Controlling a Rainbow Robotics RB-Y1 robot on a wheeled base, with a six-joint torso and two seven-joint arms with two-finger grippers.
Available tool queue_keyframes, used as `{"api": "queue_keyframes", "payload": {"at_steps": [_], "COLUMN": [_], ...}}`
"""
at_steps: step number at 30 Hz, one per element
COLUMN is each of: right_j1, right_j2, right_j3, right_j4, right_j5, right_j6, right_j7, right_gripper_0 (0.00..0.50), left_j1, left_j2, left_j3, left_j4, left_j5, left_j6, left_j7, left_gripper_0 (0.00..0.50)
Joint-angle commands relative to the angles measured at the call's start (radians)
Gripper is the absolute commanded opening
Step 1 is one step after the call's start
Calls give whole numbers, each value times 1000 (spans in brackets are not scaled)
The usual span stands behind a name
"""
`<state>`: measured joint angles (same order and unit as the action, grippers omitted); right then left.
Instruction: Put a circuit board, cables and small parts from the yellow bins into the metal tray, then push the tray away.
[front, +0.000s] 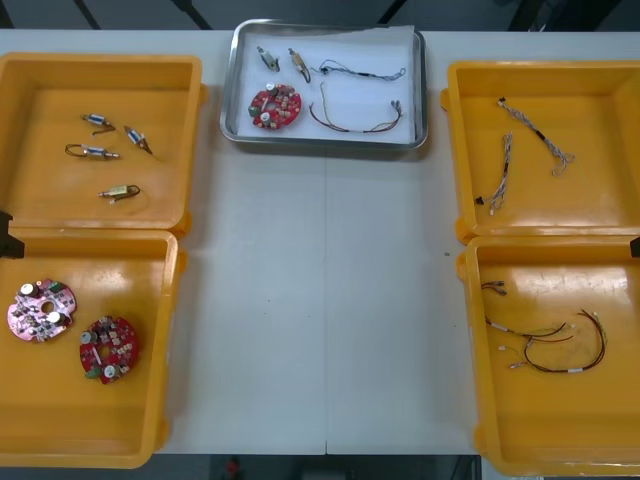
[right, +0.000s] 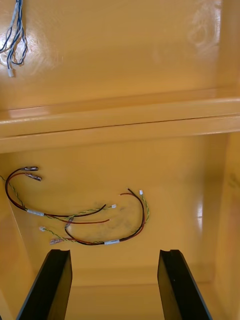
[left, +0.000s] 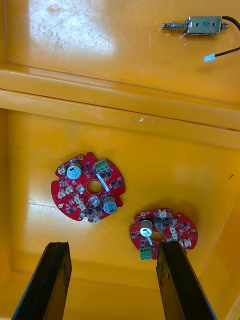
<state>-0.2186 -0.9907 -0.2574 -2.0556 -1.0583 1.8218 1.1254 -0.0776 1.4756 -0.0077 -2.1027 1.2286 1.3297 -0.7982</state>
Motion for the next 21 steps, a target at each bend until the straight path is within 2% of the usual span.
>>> {"api": "queue_keyframes", "payload": {"at_steps": [1,21], "right_j1": [12,12], "right_j2": [9,9], "right_j3": [-28,-28], "right_j4": [-26,-26], "right_j5": [-8,-8], "right_j6": [-9,-9], "right_j7": [-6,-6], "right_gripper_0": [500,500], "left_j1": [13,13], "left_j2": [-6,-6], "left_j3": [26,26], "left_j4": [-14,-14], "left_j5": [-9,-9], "left_j6": [-9,-9], "left_j7": [-55,-55], "left_gripper_0": [500,500]}}
